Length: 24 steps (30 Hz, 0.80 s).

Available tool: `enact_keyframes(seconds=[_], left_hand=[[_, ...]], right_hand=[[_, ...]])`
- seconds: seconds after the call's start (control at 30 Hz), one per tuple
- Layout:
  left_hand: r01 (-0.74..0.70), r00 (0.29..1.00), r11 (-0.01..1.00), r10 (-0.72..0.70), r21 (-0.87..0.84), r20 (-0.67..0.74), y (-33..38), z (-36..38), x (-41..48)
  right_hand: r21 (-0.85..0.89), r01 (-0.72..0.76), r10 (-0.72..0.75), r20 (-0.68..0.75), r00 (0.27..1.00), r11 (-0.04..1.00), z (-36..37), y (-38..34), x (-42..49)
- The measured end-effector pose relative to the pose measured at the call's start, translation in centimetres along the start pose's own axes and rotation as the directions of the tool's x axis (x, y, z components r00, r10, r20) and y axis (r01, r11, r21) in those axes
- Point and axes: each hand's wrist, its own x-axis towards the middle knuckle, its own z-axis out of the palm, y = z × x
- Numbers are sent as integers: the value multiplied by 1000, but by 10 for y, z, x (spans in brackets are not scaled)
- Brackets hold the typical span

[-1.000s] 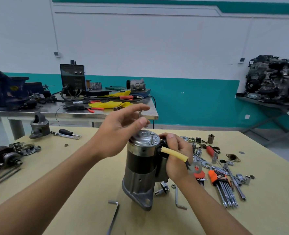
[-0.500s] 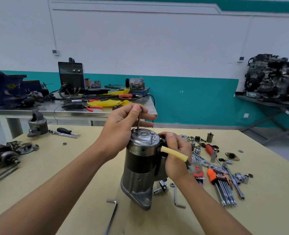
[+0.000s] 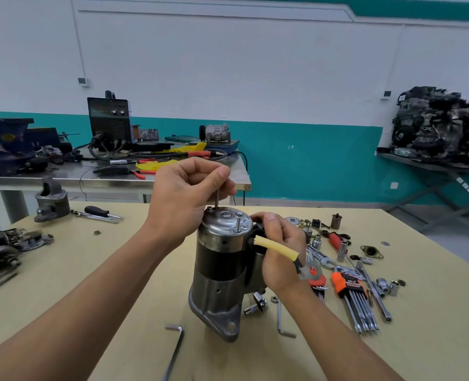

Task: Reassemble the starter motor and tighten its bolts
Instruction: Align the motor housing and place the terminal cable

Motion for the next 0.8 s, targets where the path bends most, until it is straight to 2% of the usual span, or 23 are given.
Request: enact_keyframes(seconds=[0.13,0.23,0.3,0.37,0.4,0.43,0.57,0.63,0.73,0.8], left_hand=[[-83,990,995,89,61,-107,-1,1,-6],[-47,986,998,51,34,-157,-2,0,-9],[27,1000,997,-28,73,12,-9,-9,-15],[82,958,981,-126,174,258,-19,-17,-31],[100,936,979,-153,179,316,-25,-18,-41],[114,936,981,-160,160,315,-33,-17,-49],[39,998,977,-49,212,44,-48,-2,-63],[39,994,975,-61,221,93,-47,-5,-56],[93,949,984,-134,150,285,-42,-20,-42],[100,956,985,-134,139,263,-42,-21,-40]], right_hand=[[5,-9,9,-7,1000,1000,4,-2,-1],[8,-3,4,-14,1000,1000,6,-4,-1],[11,-22,23,-25,999,1000,3,-2,-1],[19,-39,40,-32,999,999,1,-2,0],[11,-41,41,-34,999,999,1,-2,0],[-2,-38,38,-38,999,999,2,-1,0],[-51,-10,9,-30,1000,999,4,-6,-4],[-33,-31,30,-12,999,999,2,-11,-6],[54,-108,106,44,993,993,1,-16,-5],[84,-138,136,40,990,987,4,-16,-4]])
